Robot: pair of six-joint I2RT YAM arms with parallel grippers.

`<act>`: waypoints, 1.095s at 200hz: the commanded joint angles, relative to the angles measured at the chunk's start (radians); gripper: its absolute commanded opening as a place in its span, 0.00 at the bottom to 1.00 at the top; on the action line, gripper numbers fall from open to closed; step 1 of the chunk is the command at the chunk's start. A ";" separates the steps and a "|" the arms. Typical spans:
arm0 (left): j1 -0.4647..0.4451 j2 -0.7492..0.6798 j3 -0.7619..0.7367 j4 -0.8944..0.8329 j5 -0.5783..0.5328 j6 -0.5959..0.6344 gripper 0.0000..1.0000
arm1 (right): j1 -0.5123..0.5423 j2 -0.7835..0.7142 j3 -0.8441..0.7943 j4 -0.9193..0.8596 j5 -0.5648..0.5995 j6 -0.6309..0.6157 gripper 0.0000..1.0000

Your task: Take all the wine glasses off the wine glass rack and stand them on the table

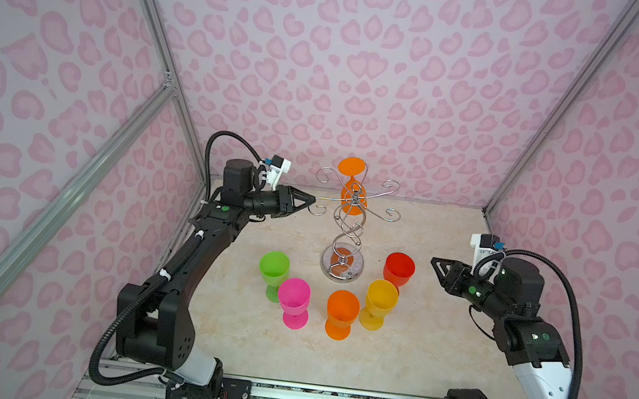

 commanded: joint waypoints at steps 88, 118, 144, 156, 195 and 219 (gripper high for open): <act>-0.017 -0.057 -0.063 0.042 -0.028 -0.040 0.22 | 0.000 0.002 -0.017 0.016 0.010 0.012 0.36; -0.016 -0.052 -0.071 0.062 -0.044 -0.077 0.16 | 0.000 0.002 -0.026 0.021 0.006 0.018 0.35; -0.016 -0.047 -0.061 0.086 -0.051 -0.112 0.11 | 0.000 -0.002 -0.025 0.018 0.010 0.019 0.36; -0.016 -0.043 -0.055 0.097 -0.051 -0.128 0.07 | 0.000 -0.004 -0.026 0.014 0.012 0.015 0.36; -0.016 -0.032 -0.044 0.122 -0.049 -0.180 0.02 | 0.000 -0.009 -0.029 0.007 0.020 0.012 0.35; -0.016 -0.037 -0.045 0.138 -0.058 -0.215 0.02 | 0.000 -0.009 -0.035 0.009 0.020 0.012 0.35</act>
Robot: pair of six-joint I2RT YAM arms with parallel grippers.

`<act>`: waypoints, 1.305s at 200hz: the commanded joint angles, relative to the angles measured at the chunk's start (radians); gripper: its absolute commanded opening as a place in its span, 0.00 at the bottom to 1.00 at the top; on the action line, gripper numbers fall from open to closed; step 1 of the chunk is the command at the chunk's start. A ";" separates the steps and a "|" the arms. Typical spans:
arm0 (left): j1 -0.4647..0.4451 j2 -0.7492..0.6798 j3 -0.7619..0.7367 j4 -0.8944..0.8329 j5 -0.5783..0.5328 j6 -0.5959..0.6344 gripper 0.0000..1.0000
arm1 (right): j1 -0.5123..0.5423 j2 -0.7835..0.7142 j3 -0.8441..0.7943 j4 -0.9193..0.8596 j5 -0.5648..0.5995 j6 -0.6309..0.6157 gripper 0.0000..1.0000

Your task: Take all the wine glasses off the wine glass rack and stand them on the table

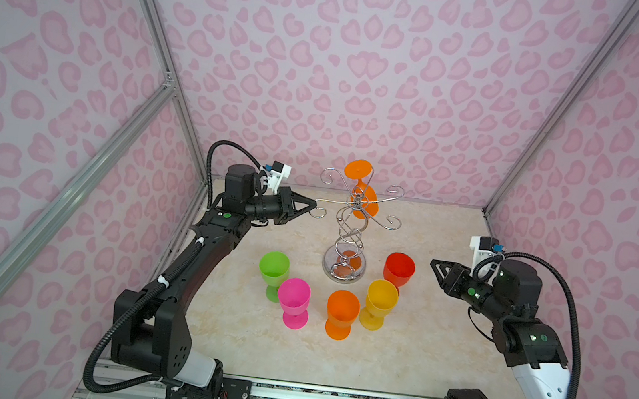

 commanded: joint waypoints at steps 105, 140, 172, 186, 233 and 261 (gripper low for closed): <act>0.002 -0.049 0.016 0.108 -0.057 -0.138 0.02 | -0.002 0.003 -0.010 0.019 0.008 -0.003 0.35; 0.002 -0.054 -0.002 0.157 -0.061 -0.197 0.02 | -0.002 0.005 -0.010 0.021 0.007 -0.002 0.35; 0.001 -0.065 -0.028 0.223 -0.061 -0.253 0.02 | -0.002 0.012 -0.010 0.027 0.004 -0.002 0.35; -0.001 -0.076 -0.034 0.226 -0.064 -0.259 0.02 | -0.002 0.014 -0.012 0.031 0.001 -0.001 0.35; -0.011 -0.115 -0.052 0.220 -0.071 -0.264 0.02 | -0.002 0.021 -0.022 0.047 -0.004 0.005 0.35; -0.017 -0.126 -0.071 0.224 -0.074 -0.266 0.02 | -0.001 0.020 -0.025 0.047 -0.005 0.005 0.35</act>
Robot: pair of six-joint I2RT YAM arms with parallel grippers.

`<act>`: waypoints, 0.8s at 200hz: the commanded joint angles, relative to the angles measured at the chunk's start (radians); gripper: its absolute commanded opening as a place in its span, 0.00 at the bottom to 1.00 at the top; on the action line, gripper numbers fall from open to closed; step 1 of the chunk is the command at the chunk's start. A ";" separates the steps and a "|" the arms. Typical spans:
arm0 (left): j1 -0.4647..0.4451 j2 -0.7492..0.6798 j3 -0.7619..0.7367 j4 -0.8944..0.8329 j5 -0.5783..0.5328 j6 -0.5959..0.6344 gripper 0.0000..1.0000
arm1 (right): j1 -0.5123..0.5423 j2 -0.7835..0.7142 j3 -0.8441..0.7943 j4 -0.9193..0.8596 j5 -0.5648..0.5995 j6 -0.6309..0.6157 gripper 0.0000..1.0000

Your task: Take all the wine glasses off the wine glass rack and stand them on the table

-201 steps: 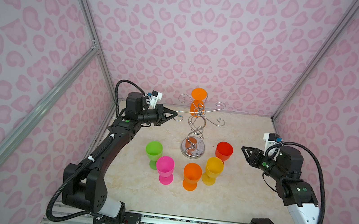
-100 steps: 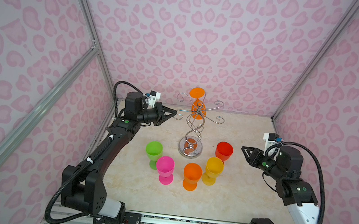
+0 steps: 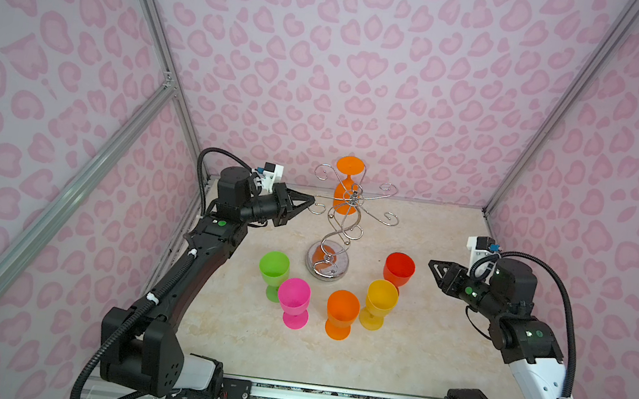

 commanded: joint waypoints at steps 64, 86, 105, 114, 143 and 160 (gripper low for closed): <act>-0.004 -0.041 -0.046 0.134 -0.009 0.025 0.02 | 0.001 -0.006 -0.022 0.198 -0.095 0.109 0.36; -0.004 -0.039 -0.054 0.136 -0.010 0.027 0.02 | 0.014 0.032 -0.025 0.386 -0.171 0.232 0.36; -0.004 -0.038 -0.057 0.136 -0.010 0.030 0.02 | 0.042 0.086 -0.007 0.527 -0.207 0.322 0.37; -0.003 -0.040 -0.056 0.136 -0.010 0.031 0.02 | 0.062 0.117 0.012 0.572 -0.216 0.345 0.37; -0.004 -0.046 -0.049 0.132 -0.009 0.033 0.02 | 0.122 0.205 0.070 0.637 -0.217 0.364 0.38; -0.004 -0.048 -0.044 0.130 -0.008 0.034 0.02 | 0.143 0.243 0.083 0.675 -0.226 0.391 0.38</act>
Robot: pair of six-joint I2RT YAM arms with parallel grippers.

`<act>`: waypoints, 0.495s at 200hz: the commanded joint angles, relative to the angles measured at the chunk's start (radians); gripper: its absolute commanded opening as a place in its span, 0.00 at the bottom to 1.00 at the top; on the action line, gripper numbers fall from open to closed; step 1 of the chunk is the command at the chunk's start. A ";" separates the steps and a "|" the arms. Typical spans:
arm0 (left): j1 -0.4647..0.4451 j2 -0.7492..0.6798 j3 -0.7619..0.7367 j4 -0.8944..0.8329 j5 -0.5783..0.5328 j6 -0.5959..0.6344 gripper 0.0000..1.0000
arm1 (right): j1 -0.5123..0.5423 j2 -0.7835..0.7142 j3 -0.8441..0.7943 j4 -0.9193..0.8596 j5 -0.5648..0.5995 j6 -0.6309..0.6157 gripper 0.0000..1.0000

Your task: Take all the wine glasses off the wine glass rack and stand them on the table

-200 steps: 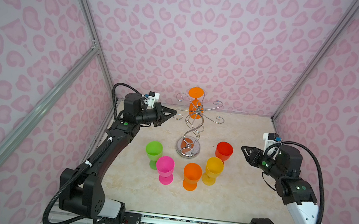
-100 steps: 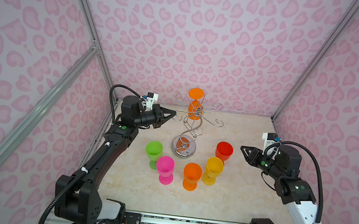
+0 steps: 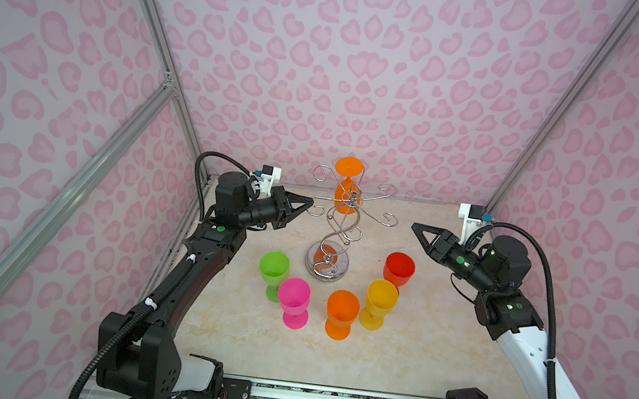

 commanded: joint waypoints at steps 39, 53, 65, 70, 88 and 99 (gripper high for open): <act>-0.002 -0.017 0.007 0.073 0.002 0.044 0.02 | 0.057 0.059 0.031 0.036 0.022 0.002 0.38; -0.002 -0.018 0.005 0.074 0.002 0.045 0.02 | 0.058 0.059 0.019 0.031 0.031 0.000 0.38; -0.002 -0.017 0.005 0.073 0.002 0.046 0.02 | 0.058 0.065 0.013 0.033 0.031 0.006 0.38; -0.002 -0.019 0.005 0.075 0.002 0.047 0.02 | 0.057 0.068 0.011 0.032 0.032 0.007 0.38; -0.002 -0.021 0.005 0.074 0.002 0.048 0.02 | 0.059 0.076 0.001 0.042 0.035 0.012 0.38; -0.002 -0.021 0.004 0.075 0.002 0.048 0.02 | 0.060 0.083 -0.001 0.044 0.037 0.016 0.38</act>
